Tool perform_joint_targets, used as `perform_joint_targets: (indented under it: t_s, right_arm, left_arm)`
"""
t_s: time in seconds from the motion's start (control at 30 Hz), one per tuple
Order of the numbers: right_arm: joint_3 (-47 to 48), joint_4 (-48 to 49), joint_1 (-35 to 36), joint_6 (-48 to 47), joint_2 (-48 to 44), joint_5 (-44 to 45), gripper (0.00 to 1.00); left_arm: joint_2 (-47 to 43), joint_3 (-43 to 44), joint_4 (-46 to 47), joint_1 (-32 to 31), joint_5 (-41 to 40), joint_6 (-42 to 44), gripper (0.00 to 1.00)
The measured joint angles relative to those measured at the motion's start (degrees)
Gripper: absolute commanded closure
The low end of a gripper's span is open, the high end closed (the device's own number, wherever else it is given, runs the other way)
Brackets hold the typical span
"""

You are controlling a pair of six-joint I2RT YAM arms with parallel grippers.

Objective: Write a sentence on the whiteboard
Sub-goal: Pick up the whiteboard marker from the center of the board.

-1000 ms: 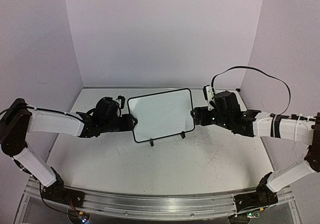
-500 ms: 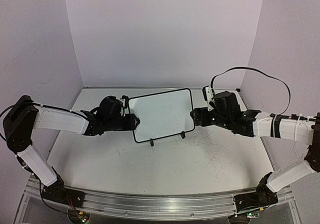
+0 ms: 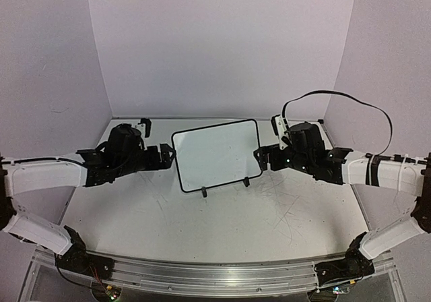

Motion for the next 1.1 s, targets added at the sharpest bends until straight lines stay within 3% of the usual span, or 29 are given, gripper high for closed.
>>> perform_joint_targets:
  t_s: [0.1, 0.2, 0.3, 0.4, 0.63, 0.8, 1.03, 1.1]
  right_arm:
    - [0.31, 0.04, 0.0, -2.8, -0.81, 0.72, 0.02]
    - [1.78, -0.52, 0.17, -5.15, -0.85, 0.8, 0.02]
    - [3.22, -0.17, 1.04, -8.04, -1.74, 1.43, 0.02]
    - [2.84, 0.66, 1.92, -10.63, -5.08, 2.34, 0.02]
    - [4.35, -0.72, 1.97, -9.88, -10.87, 5.52, 0.02]
    - [3.6, -3.43, 1.92, -9.11, -12.71, 4.83, 0.02]
    - [2.4, -4.59, 1.92, -8.95, -14.43, 2.17, 0.02]
    - [2.4, -4.66, 1.92, -9.14, -14.46, 1.01, 0.02]
  left_arm:
    - [-6.29, -0.04, -3.53, 2.61, -2.69, 0.04, 0.01]
    - [-7.79, 0.12, -6.86, 10.46, -2.89, -0.1, 0.01]
    - [-2.32, 2.22, -11.14, 19.61, -2.58, 0.1, 0.1]
    - [8.16, 7.84, -15.07, 23.89, -1.66, 1.24, 0.21]
    - [27.9, 21.16, -21.64, 24.65, -1.44, 6.28, 0.46]
    - [35.03, 27.18, -24.64, 24.65, -1.18, 8.67, 0.5]
    - [39.16, 28.54, -26.74, 24.65, 0.36, 9.97, 0.53]
    - [39.33, 28.52, -26.9, 24.65, 0.34, 9.98, 0.58]
